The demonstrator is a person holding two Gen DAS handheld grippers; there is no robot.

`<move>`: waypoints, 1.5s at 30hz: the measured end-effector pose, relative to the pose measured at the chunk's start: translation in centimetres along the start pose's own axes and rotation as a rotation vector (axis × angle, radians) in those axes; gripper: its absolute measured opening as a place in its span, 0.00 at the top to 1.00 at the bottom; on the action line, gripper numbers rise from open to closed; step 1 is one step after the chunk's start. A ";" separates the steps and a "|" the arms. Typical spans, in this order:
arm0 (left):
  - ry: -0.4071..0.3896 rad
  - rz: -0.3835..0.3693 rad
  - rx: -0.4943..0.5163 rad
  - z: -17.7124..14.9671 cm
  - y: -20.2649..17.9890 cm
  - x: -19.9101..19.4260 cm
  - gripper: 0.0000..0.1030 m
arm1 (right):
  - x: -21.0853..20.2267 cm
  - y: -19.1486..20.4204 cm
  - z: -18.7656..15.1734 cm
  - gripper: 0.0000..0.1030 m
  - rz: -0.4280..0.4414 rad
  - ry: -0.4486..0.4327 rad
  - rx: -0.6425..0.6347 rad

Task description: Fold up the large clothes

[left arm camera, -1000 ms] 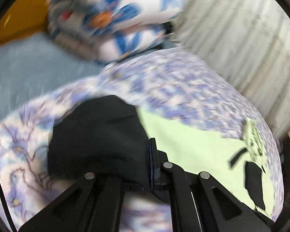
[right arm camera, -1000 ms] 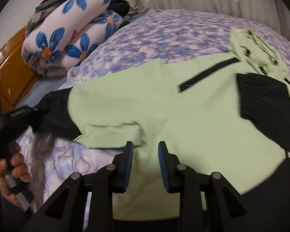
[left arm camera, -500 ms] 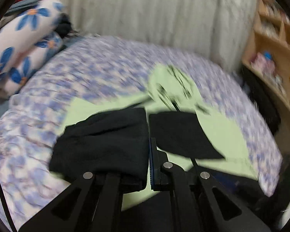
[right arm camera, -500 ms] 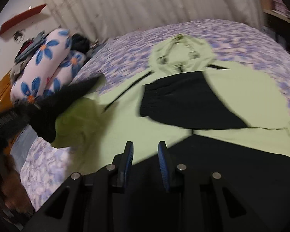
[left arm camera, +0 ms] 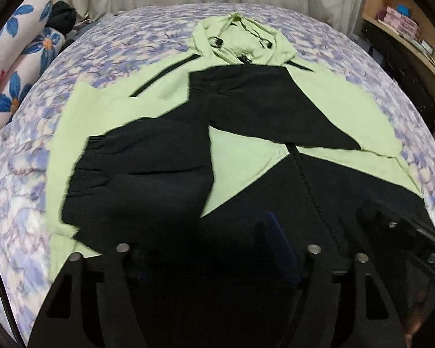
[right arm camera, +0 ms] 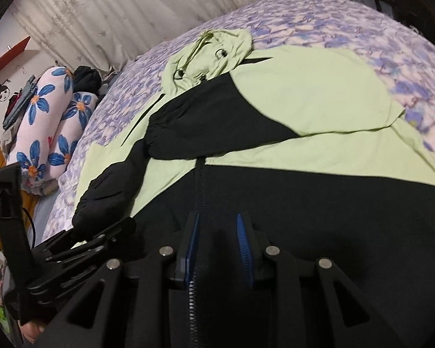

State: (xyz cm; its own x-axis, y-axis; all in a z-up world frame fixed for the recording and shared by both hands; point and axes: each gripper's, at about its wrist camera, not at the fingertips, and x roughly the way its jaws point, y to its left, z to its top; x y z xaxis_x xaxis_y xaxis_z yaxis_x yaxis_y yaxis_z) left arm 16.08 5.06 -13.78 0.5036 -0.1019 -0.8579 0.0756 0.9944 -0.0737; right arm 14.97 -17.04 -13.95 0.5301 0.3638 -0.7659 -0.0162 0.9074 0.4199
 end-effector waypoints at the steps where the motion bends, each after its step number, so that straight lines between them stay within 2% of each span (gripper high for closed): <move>1: -0.007 0.010 -0.013 0.1 0.5 -0.6 0.33 | 0.2 0.3 0.0 0.74 0.016 0.008 0.004; 3: -0.021 0.017 -0.048 0.4 1.4 -1.6 0.33 | 0.3 1.0 0.1 0.74 0.050 0.024 0.009; 5: -0.039 0.011 -0.097 0.3 2.5 -3.2 0.33 | 0.2 1.8 0.1 0.64 0.078 0.029 0.004; 7: -0.061 0.038 -0.133 0.2 3.4 -4.9 0.33 | -0.2 2.9 0.2 0.59 0.094 0.019 -0.014; 11: -0.126 0.130 -0.149 -0.4 4.8 -8.4 0.33 | -0.5 5.3 0.3 0.58 0.131 0.022 -0.055; 14: -0.146 0.136 -0.186 -1.1 6.4 -10.1 0.32 | -0.1 7.7 0.5 0.58 0.150 0.033 -0.112; 18: -0.138 0.161 -0.242 -2.4 8.8 -10.5 0.31 | 1.3 11.1 0.4 0.53 0.156 0.072 -0.220; 21: -0.097 0.203 -0.279 -3.7 10.7 -9.5 0.31 | 2.7 13.9 -0.5 0.51 0.151 0.113 -0.328; 24: -0.065 0.213 -0.319 -4.8 12.3 -8.4 0.31 | 4.1 16.0 -1.6 0.50 0.145 0.152 -0.412; 27: -0.031 0.229 -0.366 -6.0 14.3 -7.1 0.31 | 5.6 17.7 -2.4 0.50 0.117 0.175 -0.503; 30: -0.015 0.231 -0.395 -6.6 15.6 -6.4 0.31 | 8.0 19.4 -3.6 0.50 0.014 0.168 -0.633; 36: -0.007 0.226 -0.421 -7.1 17.3 -5.5 0.31 | 10.5 20.5 -4.1 0.51 -0.076 0.144 -0.753; 37: -0.006 0.224 -0.425 -7.1 17.5 -5.4 0.31 | 10.5 20.6 -4.1 0.54 -0.080 0.136 -0.773; 38: -0.005 0.219 -0.431 -7.2 17.6 -5.3 0.31 | 10.5 20.8 -3.9 0.76 -0.077 0.136 -0.789; 39: -0.006 0.214 -0.435 -7.1 17.5 -5.2 0.31 | 10.5 20.8 -3.4 0.90 -0.082 0.139 -0.791; 40: -0.008 0.209 -0.436 -7.1 17.5 -5.2 0.31 | 10.2 20.9 -2.7 0.96 -0.079 0.131 -0.779; 42: -0.012 0.201 -0.434 -7.0 17.2 -5.2 0.31 | 8.3 20.7 -0.4 0.97 -0.039 0.070 -0.724; 45: -0.025 0.191 -0.411 -6.8 16.5 -5.2 0.31 | 3.3 18.8 3.9 0.97 0.010 -0.107 -0.584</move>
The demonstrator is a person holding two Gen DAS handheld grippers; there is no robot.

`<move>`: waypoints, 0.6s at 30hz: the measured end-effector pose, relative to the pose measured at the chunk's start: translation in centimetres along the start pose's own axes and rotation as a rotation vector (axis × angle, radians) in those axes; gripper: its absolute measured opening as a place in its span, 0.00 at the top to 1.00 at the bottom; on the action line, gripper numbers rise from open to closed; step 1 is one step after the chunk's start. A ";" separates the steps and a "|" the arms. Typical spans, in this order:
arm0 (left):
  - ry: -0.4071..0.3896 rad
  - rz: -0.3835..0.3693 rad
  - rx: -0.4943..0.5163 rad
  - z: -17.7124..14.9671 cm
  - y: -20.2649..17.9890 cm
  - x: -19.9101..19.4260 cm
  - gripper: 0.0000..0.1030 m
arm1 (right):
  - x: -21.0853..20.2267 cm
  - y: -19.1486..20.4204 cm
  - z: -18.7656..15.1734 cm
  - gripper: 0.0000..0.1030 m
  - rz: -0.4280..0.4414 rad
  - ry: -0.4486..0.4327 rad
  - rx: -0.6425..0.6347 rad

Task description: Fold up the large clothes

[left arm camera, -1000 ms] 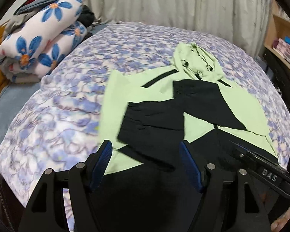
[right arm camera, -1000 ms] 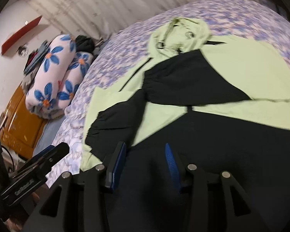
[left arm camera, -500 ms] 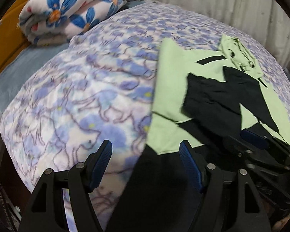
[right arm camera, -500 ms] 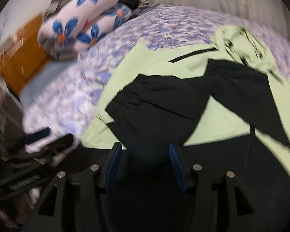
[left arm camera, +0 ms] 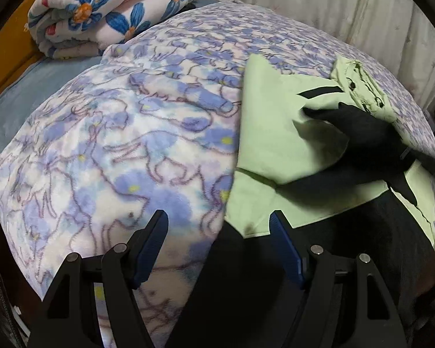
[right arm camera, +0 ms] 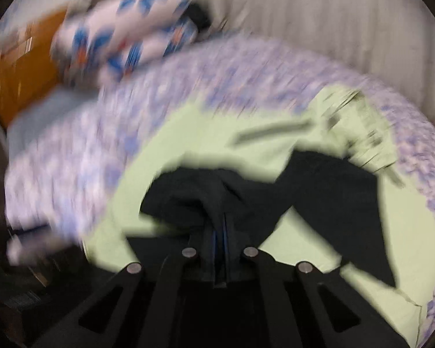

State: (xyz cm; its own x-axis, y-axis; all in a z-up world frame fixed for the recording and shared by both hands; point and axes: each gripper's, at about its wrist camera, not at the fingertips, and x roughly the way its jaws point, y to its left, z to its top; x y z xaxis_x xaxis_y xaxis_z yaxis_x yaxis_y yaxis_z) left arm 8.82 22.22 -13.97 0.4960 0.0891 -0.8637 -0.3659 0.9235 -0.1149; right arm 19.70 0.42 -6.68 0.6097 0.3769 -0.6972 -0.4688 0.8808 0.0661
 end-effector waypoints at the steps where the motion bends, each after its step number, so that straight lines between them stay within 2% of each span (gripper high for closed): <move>1: -0.003 0.000 0.008 0.0 -0.2 -0.1 0.31 | -1.5 -2.2 0.6 0.97 0.002 -0.052 0.085; 3: -0.010 -0.005 0.022 -0.1 -0.6 -0.2 0.31 | -3.5 -6.2 0.5 0.96 -0.017 -0.116 0.236; 5: -0.012 -0.005 0.034 -0.2 -0.9 -0.2 0.31 | -4.3 -10.2 -1.3 0.95 -0.063 -0.122 0.379; 6: -0.012 -0.005 0.037 -0.2 -1.0 -0.2 0.31 | -4.1 -12.1 -2.7 0.93 -0.084 -0.092 0.447; 7: -0.009 -0.003 0.045 -0.3 -1.2 -0.1 0.31 | -3.4 -14.0 -4.4 0.83 -0.094 -0.025 0.508; 8: -0.006 -0.002 0.050 -0.3 -1.3 0.0 0.31 | -2.5 -15.6 -6.2 0.68 -0.105 0.057 0.562; 10: 0.000 -0.001 0.057 -0.4 -1.4 0.2 0.31 | -1.5 -18.1 -9.9 0.65 -0.120 0.166 0.655; 12: 0.003 0.002 0.061 -0.4 -1.7 0.3 0.31 | -1.6 -20.0 -13.0 0.65 -0.092 0.220 0.726; 14: 0.006 0.005 0.069 -0.3 -2.0 0.4 0.31 | -2.7 -20.9 -14.1 0.65 -0.059 0.192 0.754; 18: 0.015 -0.013 0.083 0.2 -2.9 0.2 0.31 | -4.1 -21.7 -12.7 0.63 -0.047 0.139 0.728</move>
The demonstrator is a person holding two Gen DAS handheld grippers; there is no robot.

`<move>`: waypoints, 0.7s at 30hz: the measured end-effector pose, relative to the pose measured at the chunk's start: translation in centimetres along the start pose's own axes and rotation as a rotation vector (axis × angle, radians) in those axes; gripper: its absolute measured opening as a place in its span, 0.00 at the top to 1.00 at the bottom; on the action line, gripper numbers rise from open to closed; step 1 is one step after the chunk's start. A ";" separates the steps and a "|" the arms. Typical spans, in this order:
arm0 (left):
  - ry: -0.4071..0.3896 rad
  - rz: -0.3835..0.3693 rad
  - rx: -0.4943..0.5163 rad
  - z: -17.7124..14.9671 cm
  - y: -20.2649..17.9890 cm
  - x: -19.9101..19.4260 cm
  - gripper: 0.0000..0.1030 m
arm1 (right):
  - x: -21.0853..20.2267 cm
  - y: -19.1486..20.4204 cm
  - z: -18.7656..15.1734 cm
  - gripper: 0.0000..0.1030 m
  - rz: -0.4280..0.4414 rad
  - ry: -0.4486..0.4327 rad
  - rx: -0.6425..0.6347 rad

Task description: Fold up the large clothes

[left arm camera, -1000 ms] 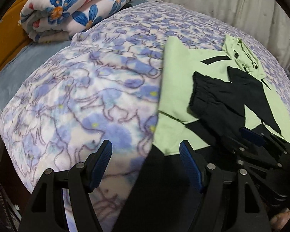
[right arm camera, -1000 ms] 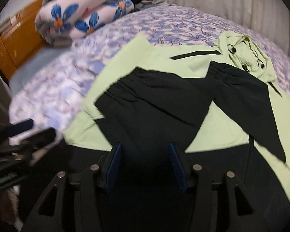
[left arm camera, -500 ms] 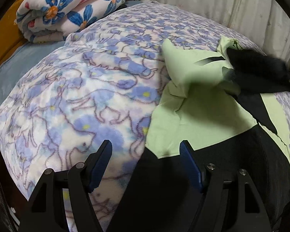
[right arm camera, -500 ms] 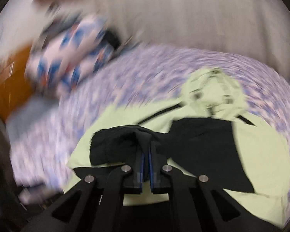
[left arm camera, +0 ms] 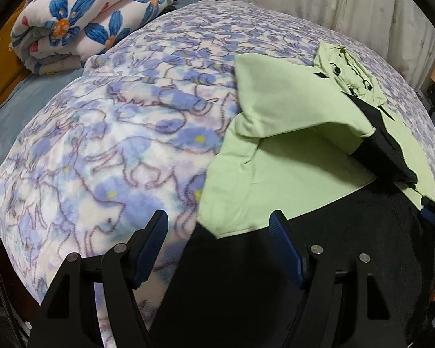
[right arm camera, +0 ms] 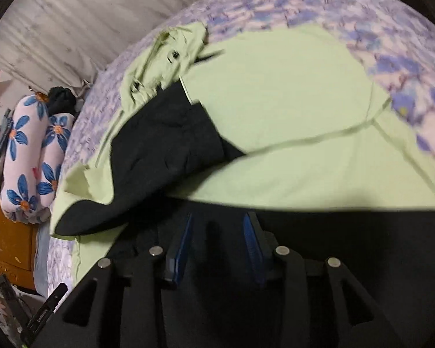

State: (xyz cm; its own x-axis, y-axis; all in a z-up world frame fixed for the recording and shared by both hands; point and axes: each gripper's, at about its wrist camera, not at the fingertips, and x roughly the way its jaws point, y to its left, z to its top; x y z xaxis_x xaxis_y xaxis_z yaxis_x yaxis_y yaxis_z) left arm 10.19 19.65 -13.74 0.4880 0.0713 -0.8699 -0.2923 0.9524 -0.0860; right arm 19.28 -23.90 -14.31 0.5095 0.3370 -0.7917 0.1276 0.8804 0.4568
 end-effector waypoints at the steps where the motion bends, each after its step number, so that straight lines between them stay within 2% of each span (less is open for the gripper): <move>1: -0.001 -0.007 0.005 0.3 -0.2 -0.1 0.31 | -0.1 0.3 0.5 0.62 0.005 -0.007 -0.007; 5: -0.020 -0.051 0.027 2.9 -1.1 -1.1 0.31 | 0.6 2.5 2.9 0.62 -0.002 -0.034 -0.087; 10: -0.042 -0.103 0.039 8.3 -2.0 -1.3 0.31 | 4.7 4.9 6.8 0.62 -0.040 0.005 -0.222; 16: -0.006 -0.090 0.005 14.1 -2.5 2.6 0.31 | 9.0 5.3 9.0 0.62 -0.097 0.062 -0.296; 18: 0.027 -0.077 -0.020 15.1 -2.3 4.6 0.31 | 10.2 5.2 9.0 0.62 -0.096 0.100 -0.307; 20: 0.048 -0.070 -0.024 15.3 -2.5 5.8 0.31 | 10.4 5.5 8.4 0.63 -0.091 0.094 -0.349; 21: 0.056 -0.061 -0.026 15.2 -2.5 6.4 0.31 | 10.3 5.9 8.1 0.66 -0.109 0.084 -0.385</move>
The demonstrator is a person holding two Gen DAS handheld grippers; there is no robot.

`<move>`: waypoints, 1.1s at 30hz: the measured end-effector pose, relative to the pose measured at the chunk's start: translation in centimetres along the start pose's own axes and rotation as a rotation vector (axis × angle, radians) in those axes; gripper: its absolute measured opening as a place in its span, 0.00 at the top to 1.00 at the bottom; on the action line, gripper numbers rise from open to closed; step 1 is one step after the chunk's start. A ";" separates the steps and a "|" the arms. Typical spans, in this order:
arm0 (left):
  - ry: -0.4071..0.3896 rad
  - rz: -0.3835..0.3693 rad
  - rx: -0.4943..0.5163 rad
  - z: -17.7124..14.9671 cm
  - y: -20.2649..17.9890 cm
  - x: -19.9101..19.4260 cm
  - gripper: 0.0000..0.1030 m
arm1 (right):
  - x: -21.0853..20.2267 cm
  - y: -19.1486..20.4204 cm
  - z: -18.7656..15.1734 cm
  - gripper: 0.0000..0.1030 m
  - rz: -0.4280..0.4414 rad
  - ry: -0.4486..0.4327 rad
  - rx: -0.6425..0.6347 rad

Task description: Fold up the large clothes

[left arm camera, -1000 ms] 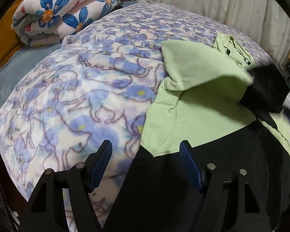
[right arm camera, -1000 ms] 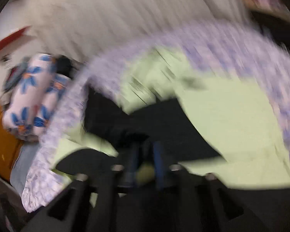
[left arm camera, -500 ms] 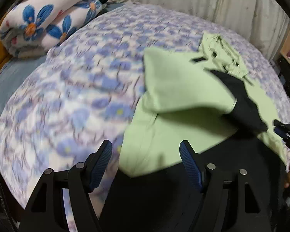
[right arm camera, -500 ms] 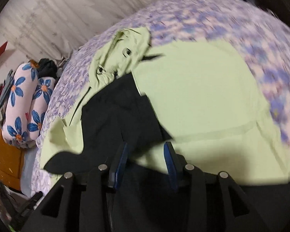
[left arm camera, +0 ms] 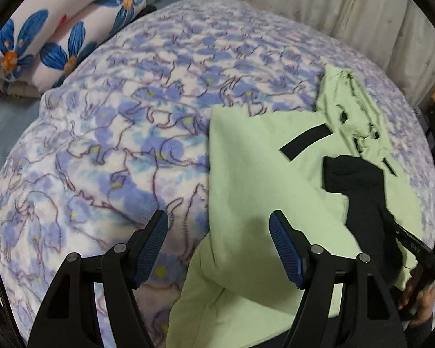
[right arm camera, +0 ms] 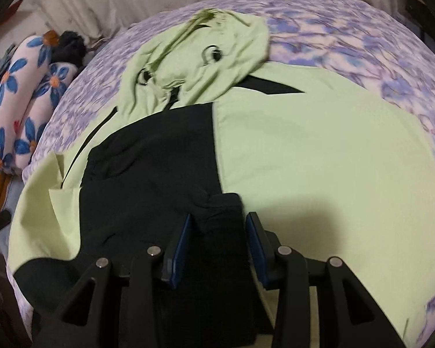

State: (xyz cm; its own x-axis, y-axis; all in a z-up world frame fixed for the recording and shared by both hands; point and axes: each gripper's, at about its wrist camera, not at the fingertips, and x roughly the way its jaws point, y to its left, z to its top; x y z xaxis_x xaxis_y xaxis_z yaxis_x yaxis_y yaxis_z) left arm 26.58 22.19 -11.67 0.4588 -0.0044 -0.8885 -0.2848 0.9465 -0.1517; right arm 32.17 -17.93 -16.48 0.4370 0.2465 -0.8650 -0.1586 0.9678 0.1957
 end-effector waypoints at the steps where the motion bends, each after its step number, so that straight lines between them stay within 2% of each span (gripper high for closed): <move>1: 0.002 0.003 0.003 0.0 -0.2 0.5 0.31 | -0.3 0.8 -0.2 0.74 -0.041 -0.009 -0.051; 2: -0.002 0.007 0.006 -0.1 -0.3 0.6 0.31 | -0.8 1.5 -0.4 0.76 -0.059 -0.024 -0.091; 5: -0.041 0.010 0.007 -0.2 -0.6 0.5 0.31 | -3.6 2.7 -0.4 0.79 -0.002 -0.098 -0.131; 9: -0.106 0.009 -0.003 0.1 -0.8 -0.4 0.31 | -9.5 3.5 0.5 0.79 0.052 -0.311 -0.112; 12: -0.147 0.006 0.000 0.6 -1.3 -0.8 0.31 | -12.6 2.9 1.1 0.79 0.021 -0.469 -0.059; 14: -0.154 0.014 0.016 0.8 -1.9 -0.6 0.31 | -12.5 1.5 1.4 0.79 -0.032 -0.496 0.012; 16: -0.149 0.023 0.033 0.9 -2.3 -0.2 0.31 | -10.9 -0.8 1.5 0.79 -0.089 -0.439 0.113; 18: -0.138 0.037 0.050 0.9 -2.7 0.5 0.31 | -7.6 -3.5 1.2 0.75 -0.175 -0.281 0.228; 19: -0.126 0.047 0.065 1.0 -2.8 1.1 0.31 | -6.2 -4.5 1.0 0.75 -0.179 -0.212 0.258; 21: -0.096 0.074 0.088 1.0 -2.9 2.4 0.31 | -4.0 -6.6 0.1 0.75 -0.128 -0.095 0.309; 24: -0.057 0.097 0.101 0.8 -2.5 3.9 0.31 | -3.9 -8.4 -1.0 0.72 -0.066 -0.071 0.330; 26: -0.026 0.099 0.101 0.7 -1.6 4.8 0.31 | -4.6 -9.2 -1.8 0.60 -0.033 -0.075 0.337; 29: 0.016 0.041 0.083 0.1 -0.4 5.3 0.31 | -5.1 -10.2 -3.0 0.57 0.016 -0.061 0.334; 33: 0.079 -0.054 0.071 -1.3 0.3 5.7 0.31 | -5.1 -9.6 -4.0 0.57 0.074 -0.044 0.291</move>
State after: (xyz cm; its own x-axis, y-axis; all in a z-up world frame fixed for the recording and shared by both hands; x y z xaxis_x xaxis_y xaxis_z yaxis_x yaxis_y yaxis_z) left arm 28.02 22.00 -17.31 0.4029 -0.0786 -0.9119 -0.1998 0.9647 -0.1714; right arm 27.90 -28.68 -15.81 0.4730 0.3132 -0.8236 0.0658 0.9195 0.3874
